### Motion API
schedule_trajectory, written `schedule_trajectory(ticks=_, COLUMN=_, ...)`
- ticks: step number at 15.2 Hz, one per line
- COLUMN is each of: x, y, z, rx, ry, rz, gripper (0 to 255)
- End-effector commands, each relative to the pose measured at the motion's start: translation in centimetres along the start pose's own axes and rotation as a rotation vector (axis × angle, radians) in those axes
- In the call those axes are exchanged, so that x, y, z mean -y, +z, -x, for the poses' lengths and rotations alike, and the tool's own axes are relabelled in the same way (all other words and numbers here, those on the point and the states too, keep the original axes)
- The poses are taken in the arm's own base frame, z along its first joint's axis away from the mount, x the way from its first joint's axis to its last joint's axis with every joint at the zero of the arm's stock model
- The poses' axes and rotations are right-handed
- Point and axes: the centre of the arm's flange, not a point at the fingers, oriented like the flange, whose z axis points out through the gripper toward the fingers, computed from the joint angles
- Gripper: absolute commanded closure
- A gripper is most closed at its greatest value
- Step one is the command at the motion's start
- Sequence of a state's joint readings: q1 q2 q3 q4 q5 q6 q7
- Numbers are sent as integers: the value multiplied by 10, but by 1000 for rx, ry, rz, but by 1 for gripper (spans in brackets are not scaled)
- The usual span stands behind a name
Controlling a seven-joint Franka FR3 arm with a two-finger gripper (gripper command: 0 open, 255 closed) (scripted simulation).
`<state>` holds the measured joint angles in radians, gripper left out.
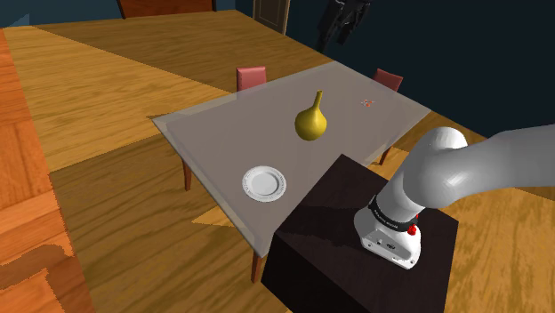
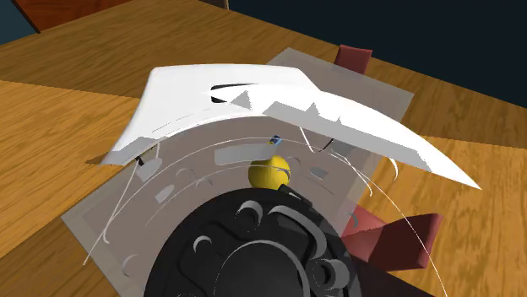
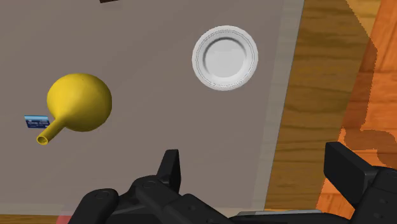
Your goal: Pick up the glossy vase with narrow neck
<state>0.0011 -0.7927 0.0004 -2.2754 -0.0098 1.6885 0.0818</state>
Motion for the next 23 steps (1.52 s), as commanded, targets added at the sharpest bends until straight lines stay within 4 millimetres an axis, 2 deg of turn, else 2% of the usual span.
schedule_trajectory(ticks=1, x=0, y=0, z=0, rx=0, ry=0, rz=0, gripper=0)
schedule_trajectory(ticks=23, x=-208, y=187, z=-95, rx=107, ry=45, rz=6, gripper=0)
